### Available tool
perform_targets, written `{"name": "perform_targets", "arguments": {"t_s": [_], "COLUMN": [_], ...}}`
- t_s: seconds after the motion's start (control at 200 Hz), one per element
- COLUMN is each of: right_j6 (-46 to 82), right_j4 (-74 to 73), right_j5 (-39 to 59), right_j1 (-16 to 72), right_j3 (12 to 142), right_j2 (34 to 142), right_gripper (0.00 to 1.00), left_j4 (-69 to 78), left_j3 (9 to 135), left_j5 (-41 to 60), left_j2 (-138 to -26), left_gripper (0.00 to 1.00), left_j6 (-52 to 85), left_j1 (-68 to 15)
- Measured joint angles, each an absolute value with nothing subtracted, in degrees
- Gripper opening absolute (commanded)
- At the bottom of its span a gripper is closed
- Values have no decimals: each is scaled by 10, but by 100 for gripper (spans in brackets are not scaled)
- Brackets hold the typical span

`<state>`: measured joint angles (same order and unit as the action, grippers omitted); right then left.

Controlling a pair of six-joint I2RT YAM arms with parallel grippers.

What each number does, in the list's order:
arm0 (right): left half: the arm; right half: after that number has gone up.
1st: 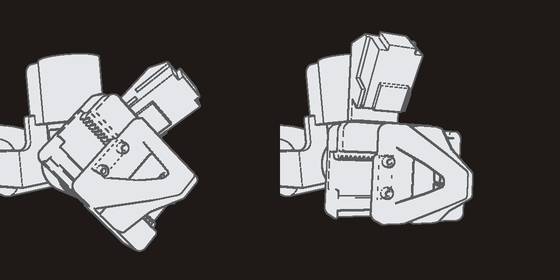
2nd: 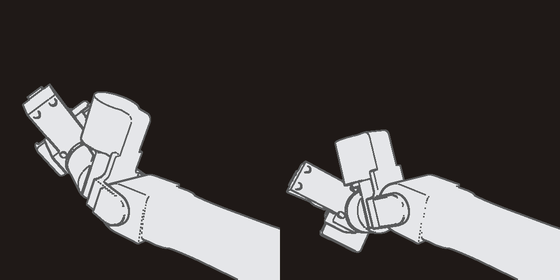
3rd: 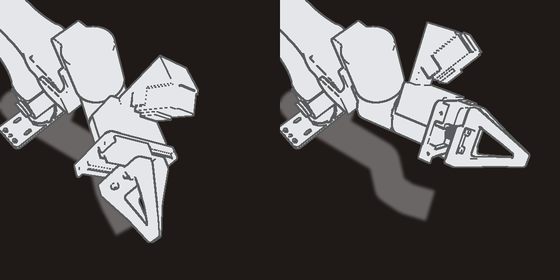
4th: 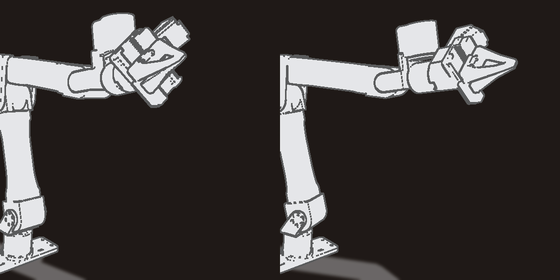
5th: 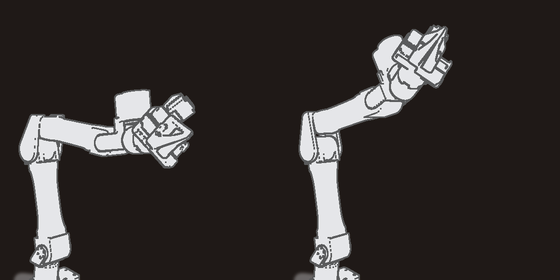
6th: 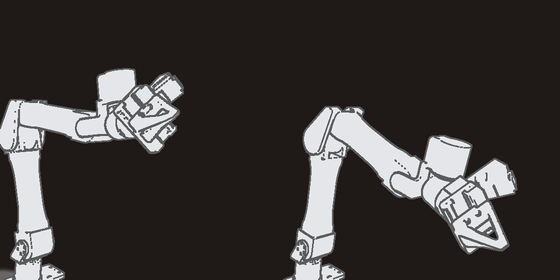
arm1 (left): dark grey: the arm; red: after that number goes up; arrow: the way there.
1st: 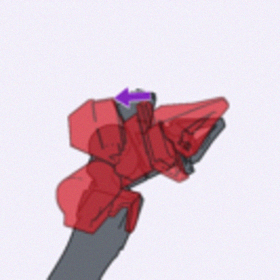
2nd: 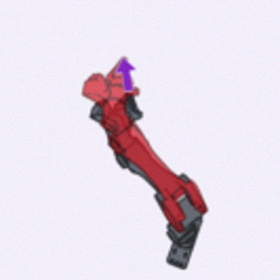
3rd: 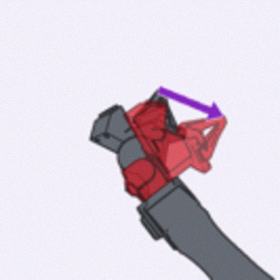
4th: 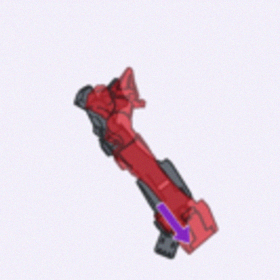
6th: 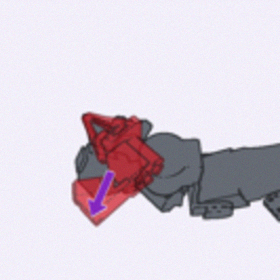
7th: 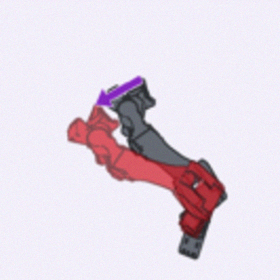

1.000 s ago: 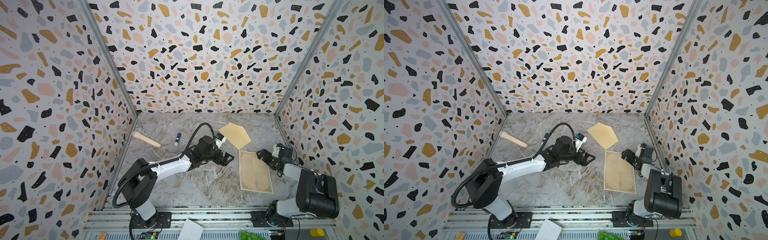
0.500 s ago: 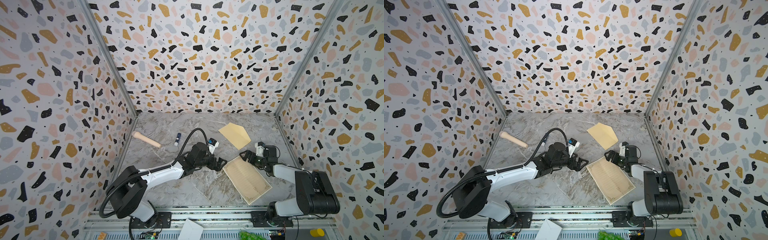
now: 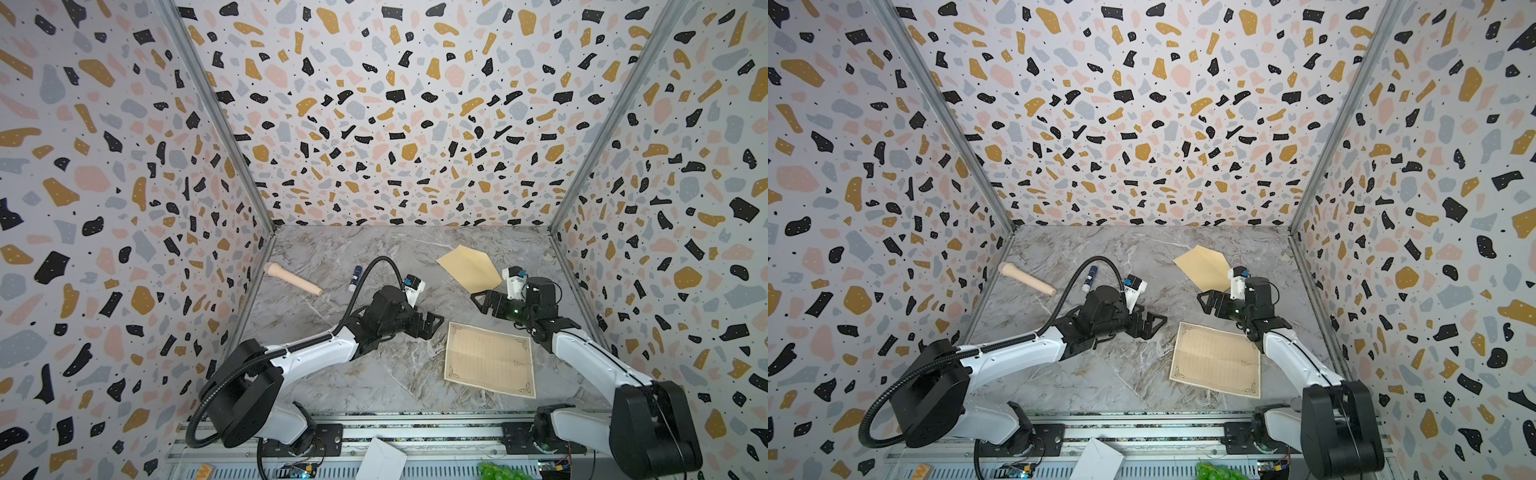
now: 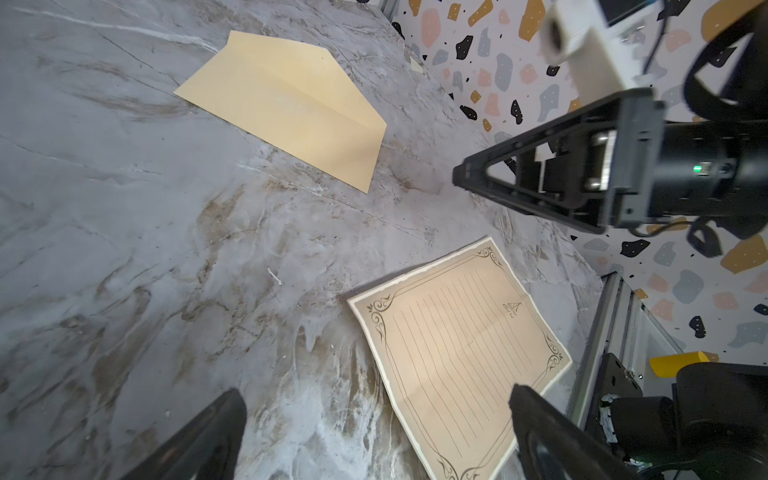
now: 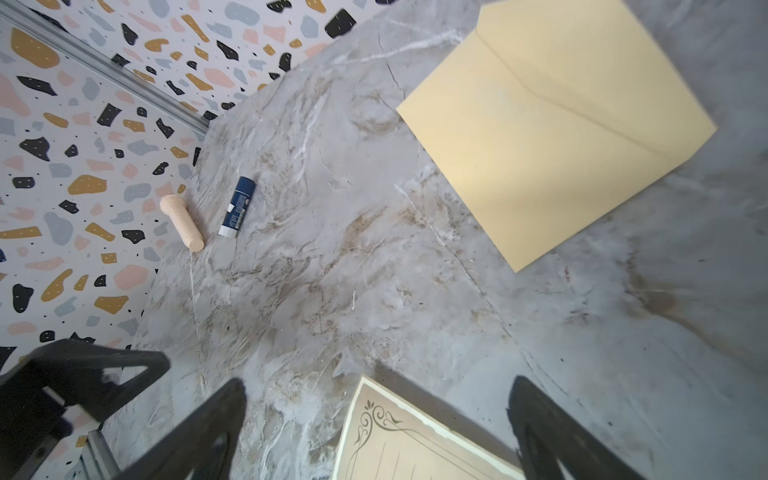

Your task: Place the letter into the envelope and seal it

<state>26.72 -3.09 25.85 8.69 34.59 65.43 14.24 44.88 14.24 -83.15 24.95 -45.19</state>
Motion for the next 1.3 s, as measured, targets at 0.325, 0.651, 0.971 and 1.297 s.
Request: {"name": "perform_targets", "arguments": {"t_s": [0.325,0.651,0.971,1.297], "right_j6": [239,257,283,307], "right_j4": [87,109,79,35], "right_j5": [209,235,248,255], "right_j1": [87,89,100,117], "right_j3": [301,237,183,163], "right_j2": [508,534,532,548], "right_gripper": [99,99,99,99], "left_j4": [218,314,356,442], "left_j3": [440,375,351,330], "left_j5": [216,239,237,232], "left_j2": [-933,-959,-969,-1014], "left_gripper": [91,89,85,74], "left_j6": [305,382,429,502], "left_j1": [-462,-481,-493,-517]}}
